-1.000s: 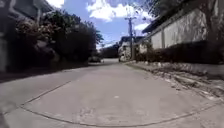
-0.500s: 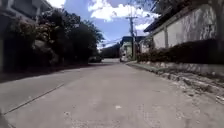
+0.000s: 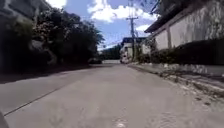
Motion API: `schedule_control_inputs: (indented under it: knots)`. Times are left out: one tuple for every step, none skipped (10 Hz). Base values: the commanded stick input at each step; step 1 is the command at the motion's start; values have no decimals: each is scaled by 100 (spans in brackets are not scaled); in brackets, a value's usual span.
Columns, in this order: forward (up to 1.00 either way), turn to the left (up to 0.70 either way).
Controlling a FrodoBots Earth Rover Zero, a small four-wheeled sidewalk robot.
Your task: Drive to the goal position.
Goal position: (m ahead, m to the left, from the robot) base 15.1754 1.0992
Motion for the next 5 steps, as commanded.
schedule_control_inputs:
  knots:
    - [70,0]
    - [70,0]
    - [70,0]
    - [70,0]
    - [70,0]
